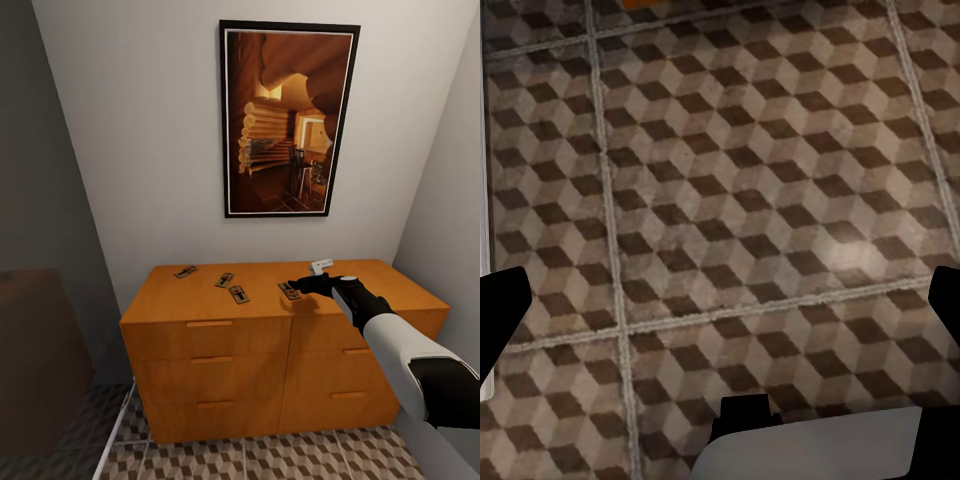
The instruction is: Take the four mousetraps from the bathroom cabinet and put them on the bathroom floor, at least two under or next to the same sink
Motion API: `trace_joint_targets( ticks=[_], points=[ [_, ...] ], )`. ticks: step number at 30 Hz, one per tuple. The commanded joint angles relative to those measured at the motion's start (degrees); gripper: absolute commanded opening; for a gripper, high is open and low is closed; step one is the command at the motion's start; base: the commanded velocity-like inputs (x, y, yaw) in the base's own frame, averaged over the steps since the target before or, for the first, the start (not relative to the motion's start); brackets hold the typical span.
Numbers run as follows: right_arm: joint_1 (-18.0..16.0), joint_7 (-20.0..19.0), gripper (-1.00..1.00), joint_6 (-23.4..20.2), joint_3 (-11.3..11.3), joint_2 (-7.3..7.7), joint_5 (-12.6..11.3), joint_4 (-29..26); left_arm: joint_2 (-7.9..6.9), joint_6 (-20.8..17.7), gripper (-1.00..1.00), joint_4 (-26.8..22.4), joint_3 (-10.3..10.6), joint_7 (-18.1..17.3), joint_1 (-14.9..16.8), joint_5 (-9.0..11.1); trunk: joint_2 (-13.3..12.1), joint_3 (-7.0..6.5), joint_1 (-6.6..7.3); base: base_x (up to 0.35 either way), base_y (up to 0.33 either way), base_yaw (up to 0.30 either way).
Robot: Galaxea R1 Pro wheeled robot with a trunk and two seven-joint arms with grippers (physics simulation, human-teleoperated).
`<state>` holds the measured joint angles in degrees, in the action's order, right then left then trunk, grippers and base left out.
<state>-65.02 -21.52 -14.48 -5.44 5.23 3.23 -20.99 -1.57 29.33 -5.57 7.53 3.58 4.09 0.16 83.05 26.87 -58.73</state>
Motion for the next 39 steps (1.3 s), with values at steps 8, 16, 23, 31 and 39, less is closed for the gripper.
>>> trace_joint_targets(
  ticks=[8,16,23,31,39],
  points=[
    [-0.02,-0.12,1.0,0.02,-0.19,-0.08,0.3,0.04,-0.01,0.19,1.0,0.03,0.47,0.38,0.04,0.01,0.03,0.06,0.0,0.0,0.0,0.0],
    [-0.02,-0.11,1.0,0.06,-0.19,-0.12,0.29,0.06,-0.01,0.2,1.0,0.03,0.47,0.38,0.04,0.01,0.03,0.06,0.0,0.0,0.0,0.0],
    [-0.02,-0.11,1.0,0.07,-0.19,-0.13,0.28,0.12,-0.01,0.2,1.0,0.03,0.47,0.38,0.04,0.01,0.03,0.06,0.0,0.0,0.0,0.0],
    [-0.02,-0.1,1.0,0.15,-0.2,-0.13,0.28,1.05,-0.01,0.19,1.0,0.03,0.49,0.38,0.04,0.01,0.03,0.06,0.0,0.0,0.0,0.0],
    [-0.02,0.01,1.0,2.36,-0.19,-0.13,0.28,2.68,-0.01,0.17,1.0,0.03,0.5,0.38,0.04,0.01,0.03,0.06,0.0,0.0,0.0,0.0]
  ],
)
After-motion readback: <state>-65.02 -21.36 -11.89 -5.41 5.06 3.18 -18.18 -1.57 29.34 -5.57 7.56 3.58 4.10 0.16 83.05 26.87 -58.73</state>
